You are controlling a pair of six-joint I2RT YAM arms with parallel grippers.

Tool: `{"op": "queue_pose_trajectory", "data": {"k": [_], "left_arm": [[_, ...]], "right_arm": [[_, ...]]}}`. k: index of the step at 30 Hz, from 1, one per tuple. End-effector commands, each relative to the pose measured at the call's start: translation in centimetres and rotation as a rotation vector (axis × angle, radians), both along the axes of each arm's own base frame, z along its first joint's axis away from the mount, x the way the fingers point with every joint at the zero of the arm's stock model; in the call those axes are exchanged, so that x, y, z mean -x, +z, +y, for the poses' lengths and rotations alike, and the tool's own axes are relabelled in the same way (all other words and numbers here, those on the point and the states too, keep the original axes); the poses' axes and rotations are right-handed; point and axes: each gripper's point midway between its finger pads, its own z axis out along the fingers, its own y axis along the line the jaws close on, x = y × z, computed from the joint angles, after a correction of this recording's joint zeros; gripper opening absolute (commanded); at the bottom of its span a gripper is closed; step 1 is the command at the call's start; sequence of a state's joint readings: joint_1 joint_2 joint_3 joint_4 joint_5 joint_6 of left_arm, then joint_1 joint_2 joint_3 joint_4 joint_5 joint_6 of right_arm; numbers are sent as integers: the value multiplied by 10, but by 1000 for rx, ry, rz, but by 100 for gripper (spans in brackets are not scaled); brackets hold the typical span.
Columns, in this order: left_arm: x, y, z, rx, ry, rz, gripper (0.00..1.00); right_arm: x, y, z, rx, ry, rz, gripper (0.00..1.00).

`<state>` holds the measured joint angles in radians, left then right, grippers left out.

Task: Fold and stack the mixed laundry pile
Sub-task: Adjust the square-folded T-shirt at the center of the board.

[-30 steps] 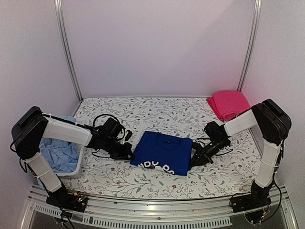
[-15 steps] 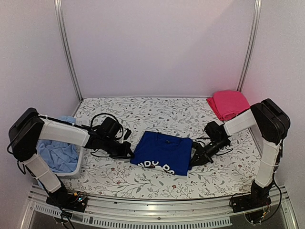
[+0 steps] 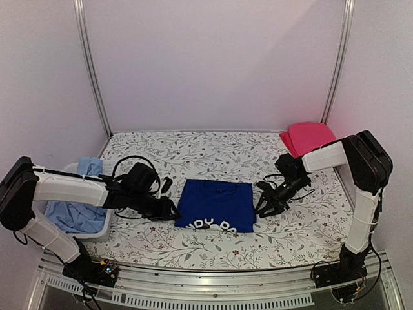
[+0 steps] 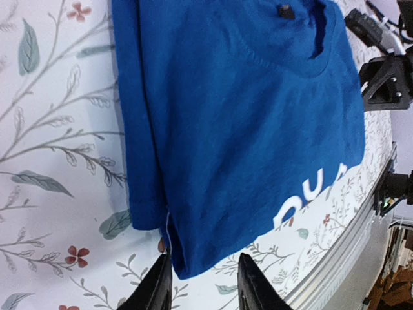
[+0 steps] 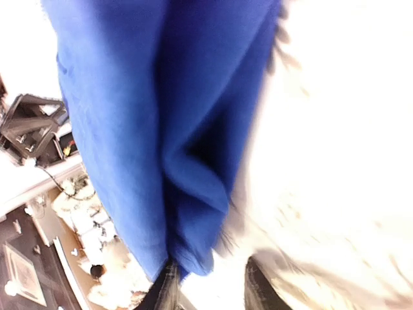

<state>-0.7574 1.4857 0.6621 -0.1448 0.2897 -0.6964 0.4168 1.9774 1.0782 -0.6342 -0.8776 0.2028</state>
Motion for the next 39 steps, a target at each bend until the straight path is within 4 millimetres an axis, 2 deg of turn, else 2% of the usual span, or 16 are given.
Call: {"op": "queue_pose_trajectory", "data": {"k": [1,4,6,8,10,14,19,22,25,31,39], "left_arm": [[-39,47,6,48,66,-148,35],[-67,55,5,38,60,-181,34],[-86,56,0,12,48,-204,33],[-107,59,-9,17,39,-226,31],[-125,54,-14,-2,47,-228,30],[-151,37,-15,-53,70,-207,29],[-172,20,-20,-83,74,-191,29],[-180,13,-22,-107,71,-181,29],[-183,7,-24,-115,64,-168,29],[-181,-2,-25,-116,59,-144,29],[-180,-10,-27,-118,45,-131,28]], "right_arm": [[-13,2,-51,204,-67,-79,40],[-33,25,-64,212,-116,-143,40],[-48,40,-65,192,-143,-197,41],[-62,56,-59,148,-160,-248,40],[-74,69,-51,97,-177,-277,40],[-93,80,-37,23,-200,-288,40],[-108,73,-20,-36,-207,-256,41],[-110,59,-11,-33,-187,-229,41],[-109,48,-2,-32,-164,-213,41],[-109,40,10,-39,-145,-200,43],[-110,29,17,-28,-129,-186,41]]}}
